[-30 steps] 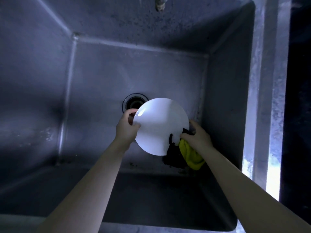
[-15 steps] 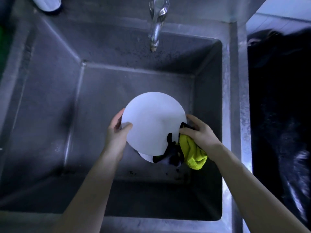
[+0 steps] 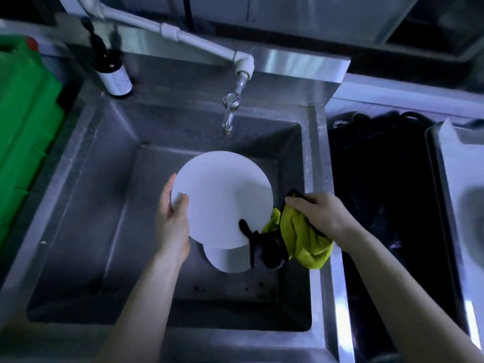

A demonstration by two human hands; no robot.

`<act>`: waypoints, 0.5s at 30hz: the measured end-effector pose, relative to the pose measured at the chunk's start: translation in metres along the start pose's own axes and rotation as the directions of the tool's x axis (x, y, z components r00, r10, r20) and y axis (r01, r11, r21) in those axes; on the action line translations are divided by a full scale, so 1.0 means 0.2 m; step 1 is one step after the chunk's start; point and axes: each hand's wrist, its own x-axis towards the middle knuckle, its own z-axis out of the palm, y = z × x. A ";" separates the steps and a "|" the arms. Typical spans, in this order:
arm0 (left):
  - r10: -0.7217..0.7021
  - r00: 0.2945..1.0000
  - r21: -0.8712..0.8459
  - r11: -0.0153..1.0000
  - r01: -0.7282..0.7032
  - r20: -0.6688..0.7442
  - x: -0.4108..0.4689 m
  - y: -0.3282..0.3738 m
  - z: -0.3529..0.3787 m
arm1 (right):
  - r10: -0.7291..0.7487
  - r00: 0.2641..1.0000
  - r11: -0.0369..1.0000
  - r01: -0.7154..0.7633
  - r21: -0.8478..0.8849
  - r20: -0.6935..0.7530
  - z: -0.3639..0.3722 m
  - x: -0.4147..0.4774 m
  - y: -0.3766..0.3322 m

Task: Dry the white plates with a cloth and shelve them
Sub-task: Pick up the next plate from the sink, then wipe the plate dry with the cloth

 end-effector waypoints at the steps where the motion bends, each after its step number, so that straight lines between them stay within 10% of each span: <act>1: 0.015 1.000 -0.004 1.000 -0.015 -0.009 -0.02 0.03 0.01 | -0.018 0.999 0.998 0.015 -0.060 -0.050 -0.05 -0.02 -0.04; 9: 0.132 0.991 -0.052 0.990 -0.131 0.031 -0.21 0.25 0.10 | -0.284 0.954 0.946 0.261 -0.194 -0.100 -0.34 -0.20 -0.23; 15: 0.232 0.970 -0.064 0.972 -0.228 0.076 -0.32 0.41 0.15 | -0.700 0.677 0.649 0.471 -0.597 -0.226 -0.53 -0.26 -0.35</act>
